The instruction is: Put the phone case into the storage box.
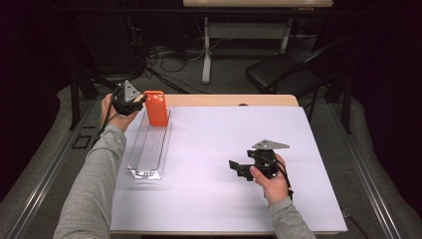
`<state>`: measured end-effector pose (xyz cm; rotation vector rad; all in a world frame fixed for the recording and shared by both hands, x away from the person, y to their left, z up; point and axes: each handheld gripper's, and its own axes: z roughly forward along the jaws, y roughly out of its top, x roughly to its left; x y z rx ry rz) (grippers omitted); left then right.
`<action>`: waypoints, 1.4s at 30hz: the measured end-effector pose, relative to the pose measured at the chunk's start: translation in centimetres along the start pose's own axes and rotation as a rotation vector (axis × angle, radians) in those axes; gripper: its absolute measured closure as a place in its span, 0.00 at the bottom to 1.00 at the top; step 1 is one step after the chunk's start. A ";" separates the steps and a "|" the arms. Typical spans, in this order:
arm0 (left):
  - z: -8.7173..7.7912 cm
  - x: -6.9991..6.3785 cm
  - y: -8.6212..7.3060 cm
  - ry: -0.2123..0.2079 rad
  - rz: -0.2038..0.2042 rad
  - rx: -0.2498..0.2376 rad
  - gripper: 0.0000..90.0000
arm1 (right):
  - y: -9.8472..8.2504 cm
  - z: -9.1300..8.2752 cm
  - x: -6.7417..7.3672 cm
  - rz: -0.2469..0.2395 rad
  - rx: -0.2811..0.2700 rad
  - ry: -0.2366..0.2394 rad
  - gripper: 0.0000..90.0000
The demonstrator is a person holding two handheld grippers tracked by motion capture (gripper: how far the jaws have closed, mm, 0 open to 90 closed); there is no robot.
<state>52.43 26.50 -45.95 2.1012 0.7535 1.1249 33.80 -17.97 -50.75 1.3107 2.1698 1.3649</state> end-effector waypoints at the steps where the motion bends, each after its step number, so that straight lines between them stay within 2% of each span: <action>1: -0.1 0.1 0.0 0.004 -0.002 0.000 0.60 | 0.0 0.0 0.0 0.000 0.000 0.000 0.17; 4: -0.4 0.2 0.2 0.046 0.013 0.006 0.57 | 0.0 0.0 0.1 0.001 -0.001 0.000 0.17; 5: -0.5 0.3 0.2 0.049 0.007 0.006 0.57 | 0.0 0.0 0.0 -0.001 -0.001 -0.001 0.17; 6: -0.5 0.3 0.2 0.043 -0.015 0.002 0.57 | 0.0 0.0 0.0 0.000 -0.001 -0.002 0.17; 13: -0.7 0.3 0.3 0.041 -0.075 0.040 0.56 | 0.0 0.0 0.1 0.001 0.001 0.002 0.17; 16: -0.8 0.4 0.3 0.025 -0.135 0.046 0.54 | 0.0 0.0 0.0 -0.001 0.000 0.002 0.17; 22: -1.1 0.5 0.5 0.003 -0.190 0.037 0.50 | 0.0 0.0 0.1 0.001 0.002 0.004 0.17; 26: -1.4 0.6 0.6 -0.023 -0.237 0.039 0.48 | 0.0 0.0 0.0 0.000 0.003 0.002 0.17; 33: -1.8 0.7 0.8 -0.089 -0.330 0.082 0.47 | 0.0 0.1 0.1 0.001 0.001 0.005 0.17; 37: -2.1 0.7 0.9 -0.121 -0.379 0.074 0.46 | 0.0 0.2 0.1 0.005 0.002 0.003 0.17; 42: -2.9 0.7 1.2 -0.170 -0.416 0.054 0.40 | 0.0 0.2 0.2 -0.005 0.004 0.008 0.17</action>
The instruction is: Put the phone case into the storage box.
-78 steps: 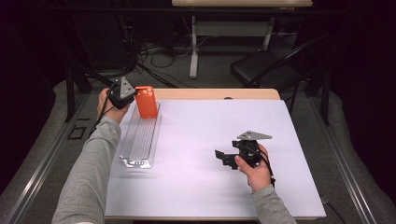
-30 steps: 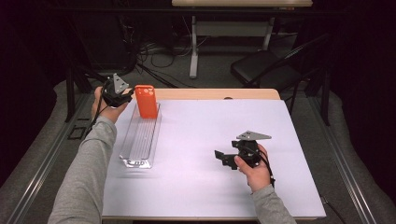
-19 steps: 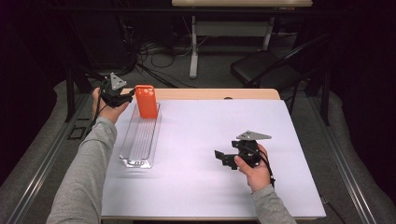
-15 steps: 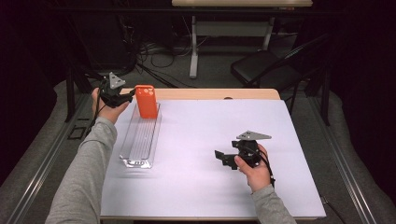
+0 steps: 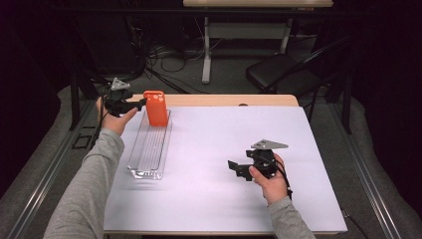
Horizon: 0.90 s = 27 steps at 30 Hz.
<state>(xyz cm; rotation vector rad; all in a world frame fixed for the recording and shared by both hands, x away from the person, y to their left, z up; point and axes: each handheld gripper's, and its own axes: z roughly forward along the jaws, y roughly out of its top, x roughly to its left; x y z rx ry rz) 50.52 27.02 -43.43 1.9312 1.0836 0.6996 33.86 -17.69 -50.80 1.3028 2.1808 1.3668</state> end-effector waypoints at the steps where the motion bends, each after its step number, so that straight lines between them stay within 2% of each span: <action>1: -0.1 -0.1 0.1 -0.009 -0.007 -0.007 0.37 | 0.0 0.0 0.0 -0.001 0.001 0.001 0.17; 7: -1.0 -0.3 0.4 -0.074 -0.065 -0.017 0.37 | 0.1 -0.2 0.0 0.001 -0.005 0.003 0.17; 11: -1.4 -0.6 0.5 -0.092 -0.084 -0.006 0.37 | 0.0 -0.2 0.1 0.002 -0.004 0.001 0.17; 14: -1.7 -0.9 0.6 -0.107 -0.053 0.013 0.36 | 0.0 -0.2 0.1 -0.003 -0.002 -0.001 0.16; 18: -2.3 -1.3 0.8 -0.128 -0.044 0.006 0.32 | -0.1 -0.4 0.2 -0.005 0.000 -0.003 0.16; 24: -3.2 -2.0 1.1 -0.191 -0.054 -0.013 0.21 | -0.1 -0.7 0.3 0.003 -0.009 -0.004 0.16; 27: -3.8 -2.4 1.1 -0.192 -0.061 -0.025 0.20 | -0.1 -0.9 0.5 -0.002 -0.015 -0.004 0.16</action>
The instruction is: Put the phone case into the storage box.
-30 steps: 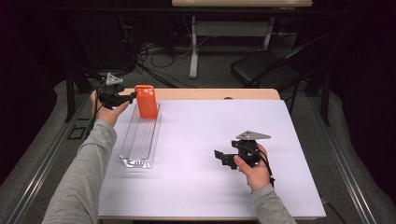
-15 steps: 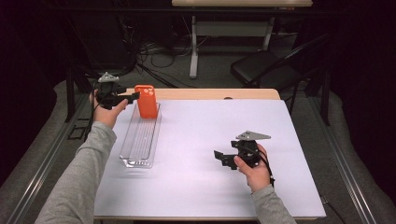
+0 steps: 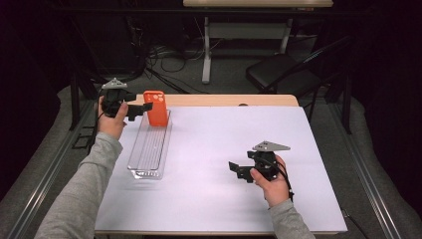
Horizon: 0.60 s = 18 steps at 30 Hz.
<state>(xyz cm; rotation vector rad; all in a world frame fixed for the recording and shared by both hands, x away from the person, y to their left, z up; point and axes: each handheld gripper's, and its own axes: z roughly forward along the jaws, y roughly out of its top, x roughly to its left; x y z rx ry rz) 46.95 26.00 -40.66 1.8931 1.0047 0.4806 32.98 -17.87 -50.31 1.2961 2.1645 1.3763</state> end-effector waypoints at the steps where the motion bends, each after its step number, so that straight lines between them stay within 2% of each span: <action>1: -0.2 -0.1 -0.1 -0.006 -0.003 -0.008 0.20 | 0.0 -0.1 0.0 -0.005 -0.003 0.000 0.15; 3: -0.4 -0.3 -0.2 -0.034 -0.020 -0.027 0.20 | 0.2 -0.3 0.0 -0.003 -0.012 -0.002 0.13; 6: -0.6 -0.6 -0.5 -0.037 -0.014 -0.022 0.19 | 0.3 -0.5 0.0 -0.005 -0.021 -0.005 0.09; 9: -0.7 -0.7 -0.9 -0.088 -0.024 -0.032 0.18 | 0.2 -0.6 0.0 -0.017 -0.018 -0.011 0.06; 11: -0.8 -1.0 -1.1 -0.095 -0.034 -0.034 0.18 | 0.2 -0.7 0.2 -0.018 -0.014 -0.013 0.03; 15: -1.0 -1.8 -1.2 -0.092 -0.002 -0.013 0.18 | 0.2 -0.7 0.4 -0.023 -0.017 -0.023 0.00; 18: -1.3 -2.3 -1.3 -0.104 0.018 -0.019 0.18 | 0.3 -0.7 0.3 -0.028 -0.012 -0.024 0.00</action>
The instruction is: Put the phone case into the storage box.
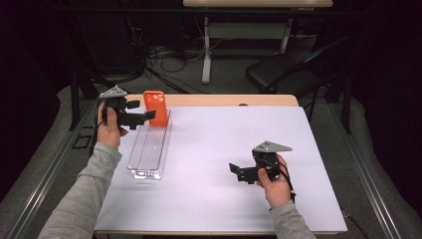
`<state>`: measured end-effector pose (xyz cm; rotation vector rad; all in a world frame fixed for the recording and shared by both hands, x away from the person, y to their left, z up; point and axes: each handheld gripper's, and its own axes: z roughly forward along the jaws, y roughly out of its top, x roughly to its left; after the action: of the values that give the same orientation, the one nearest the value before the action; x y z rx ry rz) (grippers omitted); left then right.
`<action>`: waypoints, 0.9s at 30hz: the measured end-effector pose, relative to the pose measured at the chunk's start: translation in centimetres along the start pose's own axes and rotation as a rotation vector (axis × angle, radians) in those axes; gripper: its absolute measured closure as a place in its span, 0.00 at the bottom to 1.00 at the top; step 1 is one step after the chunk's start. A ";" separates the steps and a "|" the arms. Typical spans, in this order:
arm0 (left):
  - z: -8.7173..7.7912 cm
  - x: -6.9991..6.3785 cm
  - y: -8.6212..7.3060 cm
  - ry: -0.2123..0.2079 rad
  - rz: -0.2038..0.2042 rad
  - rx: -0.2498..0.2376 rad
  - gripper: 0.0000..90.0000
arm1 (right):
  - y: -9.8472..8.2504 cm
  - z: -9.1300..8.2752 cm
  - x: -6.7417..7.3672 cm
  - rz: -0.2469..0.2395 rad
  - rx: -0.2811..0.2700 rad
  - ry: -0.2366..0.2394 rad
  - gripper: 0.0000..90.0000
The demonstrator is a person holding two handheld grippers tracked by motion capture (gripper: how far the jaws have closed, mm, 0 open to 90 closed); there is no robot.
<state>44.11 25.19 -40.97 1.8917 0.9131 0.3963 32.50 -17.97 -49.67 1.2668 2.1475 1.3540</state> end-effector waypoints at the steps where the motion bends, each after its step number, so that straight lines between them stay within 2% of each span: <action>1: -0.1 -0.2 0.0 -0.003 0.005 0.003 0.18 | 0.0 0.0 0.0 0.000 0.001 -0.001 0.00; 8: -0.5 -1.3 -0.1 -0.015 0.031 -0.003 0.18 | 0.0 -0.1 0.0 0.000 -0.001 0.000 0.00; 19: -1.4 -2.5 -1.5 -0.054 0.039 -0.022 0.18 | 0.1 -0.2 0.2 -0.013 0.003 0.001 0.00; 27: -2.6 -3.2 -2.3 -0.060 0.048 -0.036 0.18 | 0.4 -0.6 0.4 -0.029 0.000 -0.002 0.00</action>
<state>39.38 25.03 -41.41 1.8855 0.8166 0.3800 32.10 -17.95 -48.93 1.2322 2.1563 1.3400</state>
